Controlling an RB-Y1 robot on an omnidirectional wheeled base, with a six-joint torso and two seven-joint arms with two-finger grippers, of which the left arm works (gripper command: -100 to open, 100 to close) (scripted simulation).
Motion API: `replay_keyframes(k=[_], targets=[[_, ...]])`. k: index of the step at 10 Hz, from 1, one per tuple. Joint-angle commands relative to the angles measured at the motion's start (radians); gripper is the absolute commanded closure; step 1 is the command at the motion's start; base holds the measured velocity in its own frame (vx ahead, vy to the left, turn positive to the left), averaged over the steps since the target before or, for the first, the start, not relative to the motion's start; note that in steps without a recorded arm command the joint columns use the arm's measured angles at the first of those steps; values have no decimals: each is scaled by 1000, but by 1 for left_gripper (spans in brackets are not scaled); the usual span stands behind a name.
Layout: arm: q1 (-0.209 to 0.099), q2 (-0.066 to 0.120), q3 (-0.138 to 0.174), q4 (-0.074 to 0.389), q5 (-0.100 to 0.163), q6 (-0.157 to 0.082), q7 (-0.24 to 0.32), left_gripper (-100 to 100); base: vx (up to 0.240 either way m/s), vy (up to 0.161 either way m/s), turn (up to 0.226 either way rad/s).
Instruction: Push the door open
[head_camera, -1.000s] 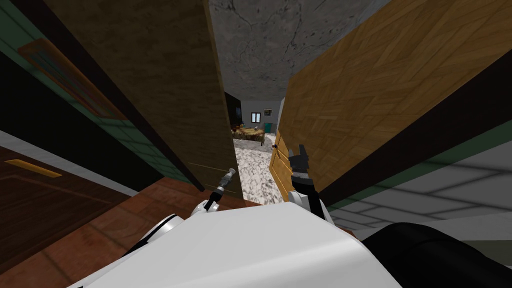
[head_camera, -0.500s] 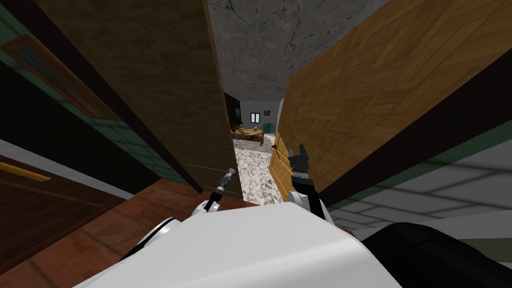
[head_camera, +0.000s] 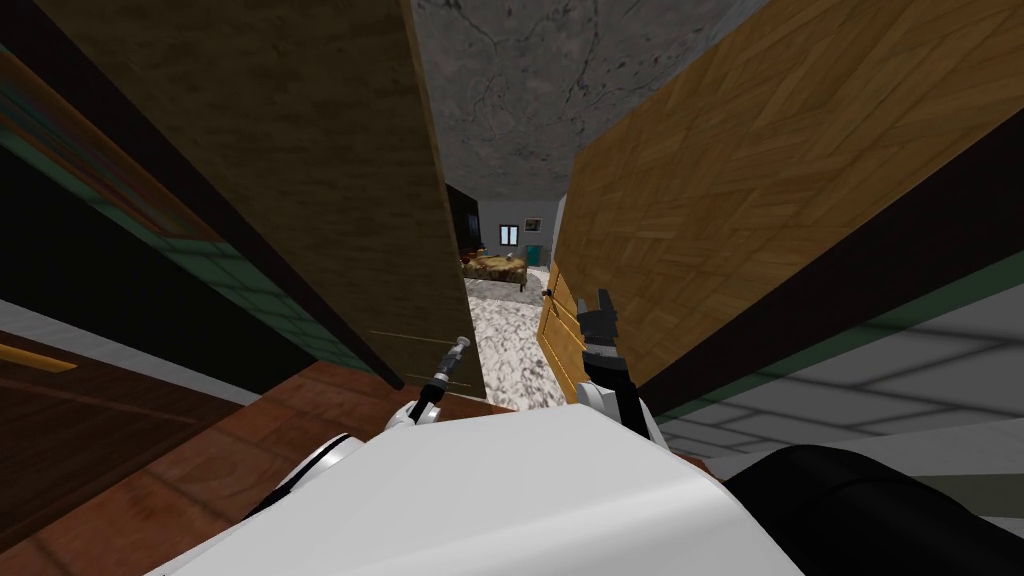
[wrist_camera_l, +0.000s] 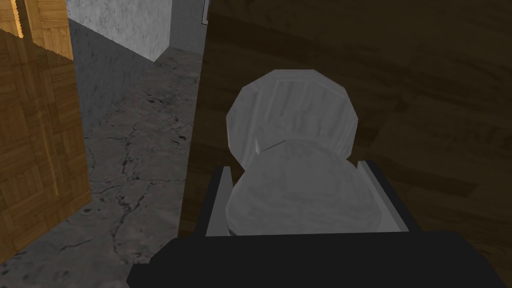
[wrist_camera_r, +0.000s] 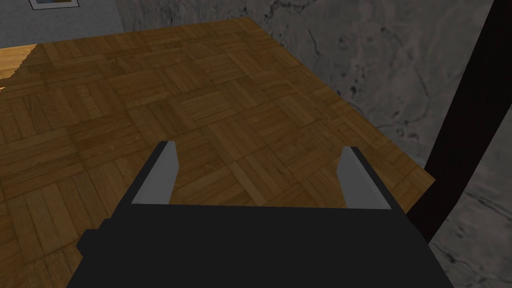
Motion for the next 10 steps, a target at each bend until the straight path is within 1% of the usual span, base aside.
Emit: replay_keyframes(k=[1,2,4,7,9,10], targets=[[0,2,9,-16,6,7,32,100,14,-2,-15],[0,2,9,-16,6,7,32,100,14,-3,-13],[5,-4,25,-25,15,11,93,100,28,-1,-32],[5,-4,25,-25,15,11,101,100,21,0,-7],[9,-10,41,-34,25,16,165,100,24,-7,-31],[9,-10,41,-34,25,16,172,100,33,5,-18]])
